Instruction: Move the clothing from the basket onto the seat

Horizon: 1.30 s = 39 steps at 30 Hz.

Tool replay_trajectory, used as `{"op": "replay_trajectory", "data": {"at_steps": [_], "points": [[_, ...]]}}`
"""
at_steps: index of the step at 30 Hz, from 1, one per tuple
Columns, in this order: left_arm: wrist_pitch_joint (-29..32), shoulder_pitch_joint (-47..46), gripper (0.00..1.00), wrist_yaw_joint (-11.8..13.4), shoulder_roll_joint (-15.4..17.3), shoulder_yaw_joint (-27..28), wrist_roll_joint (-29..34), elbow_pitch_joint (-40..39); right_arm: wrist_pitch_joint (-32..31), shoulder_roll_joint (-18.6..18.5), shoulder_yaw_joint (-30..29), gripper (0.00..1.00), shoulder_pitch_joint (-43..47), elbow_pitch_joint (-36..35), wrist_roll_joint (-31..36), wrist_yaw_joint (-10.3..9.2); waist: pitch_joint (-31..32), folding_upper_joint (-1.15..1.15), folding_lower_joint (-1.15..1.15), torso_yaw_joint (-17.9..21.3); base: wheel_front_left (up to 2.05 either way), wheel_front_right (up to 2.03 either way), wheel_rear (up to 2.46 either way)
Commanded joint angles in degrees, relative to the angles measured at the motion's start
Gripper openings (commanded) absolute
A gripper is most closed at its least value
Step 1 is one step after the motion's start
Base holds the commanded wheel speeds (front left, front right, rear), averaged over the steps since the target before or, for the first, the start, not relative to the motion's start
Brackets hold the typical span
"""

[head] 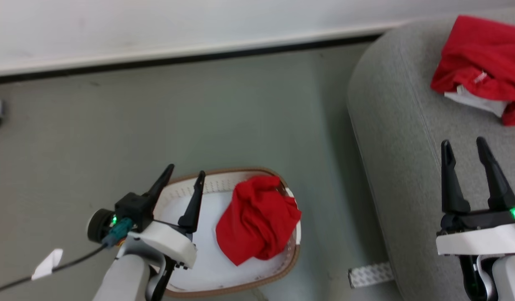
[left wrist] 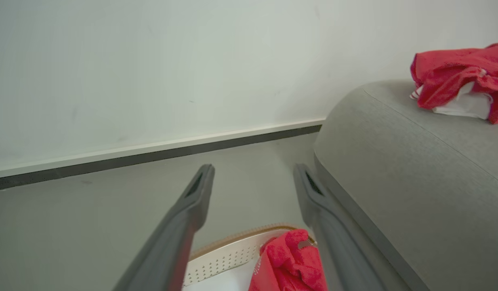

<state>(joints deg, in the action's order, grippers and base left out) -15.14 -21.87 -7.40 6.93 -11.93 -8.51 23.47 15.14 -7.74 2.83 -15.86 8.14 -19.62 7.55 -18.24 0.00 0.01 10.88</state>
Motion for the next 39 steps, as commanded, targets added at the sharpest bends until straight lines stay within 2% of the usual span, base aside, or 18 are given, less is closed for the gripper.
{"op": "replay_trajectory", "data": {"at_steps": [1, 12, 20, 26, 35, 36, 37, 38, 39], "points": [[0.0, -1.8, 1.00, -0.1, 1.3, -1.0, -0.8, 2.6, 0.0, 0.3, -0.4, 1.00, -1.4, -0.2, 0.0, -0.13, -4.8, 0.00, -0.01, 3.1, 0.00, 0.00, 0.00], [0.9, -14.4, 1.00, 0.0, 4.1, -10.6, -6.0, 21.1, 0.0, 3.2, -0.9, 1.00, -6.5, -1.2, -1.2, -0.13, -14.2, 0.00, -0.01, 7.8, 0.00, 0.00, 0.00], [6.4, -22.1, 1.00, 0.0, 4.2, -14.6, -8.9, 34.2, 0.0, 4.5, -0.3, 1.00, -9.1, -2.4, -1.7, -0.13, -19.7, 0.00, -0.01, 11.4, 0.00, 0.00, 0.00], [8.8, -25.9, 1.00, 0.0, 5.0, -18.9, -10.4, 39.8, 0.0, 4.8, 0.4, 1.00, -10.1, -2.9, -2.6, -0.13, -22.7, 0.00, -0.01, 13.8, 0.00, 0.00, 0.00], [14.0, -30.0, 1.00, 0.0, 6.4, -23.7, -13.4, 44.5, 0.0, 4.9, 2.8, 1.00, -11.2, -3.1, -7.4, -0.13, -26.5, 0.00, -0.01, 16.8, 0.00, 0.00, 0.00], [14.4, -30.3, 0.96, 0.0, 6.4, -24.2, -13.8, 44.7, 0.0, 4.9, 3.0, 1.00, -11.2, -3.1, -7.8, -0.13, -26.9, 0.00, -0.01, 17.0, 0.00, 0.00, 0.00], [14.5, -30.6, 0.47, 0.0, 6.5, -24.6, -14.1, 44.8, 0.0, 4.9, 3.1, 1.00, -11.3, -3.1, -8.0, -0.13, -27.1, 0.00, -0.01, 17.2, 0.00, 0.00, 0.00], [14.6, -30.9, 0.25, 0.0, 6.6, -25.0, -14.5, 44.9, 0.0, 4.9, 3.2, 1.00, -11.3, -3.1, -8.2, -0.13, -27.2, 0.00, -0.01, 17.3, 0.00, 0.00, 0.00], [14.6, -30.9, 0.25, 0.0, 6.6, -25.0, -14.5, 44.9, 0.0, 4.9, 3.2, 1.00, -11.3, -3.1, -8.2, -0.13, -27.2, 0.00, -0.01, 17.3, 0.00, 0.00, 0.00]]}}
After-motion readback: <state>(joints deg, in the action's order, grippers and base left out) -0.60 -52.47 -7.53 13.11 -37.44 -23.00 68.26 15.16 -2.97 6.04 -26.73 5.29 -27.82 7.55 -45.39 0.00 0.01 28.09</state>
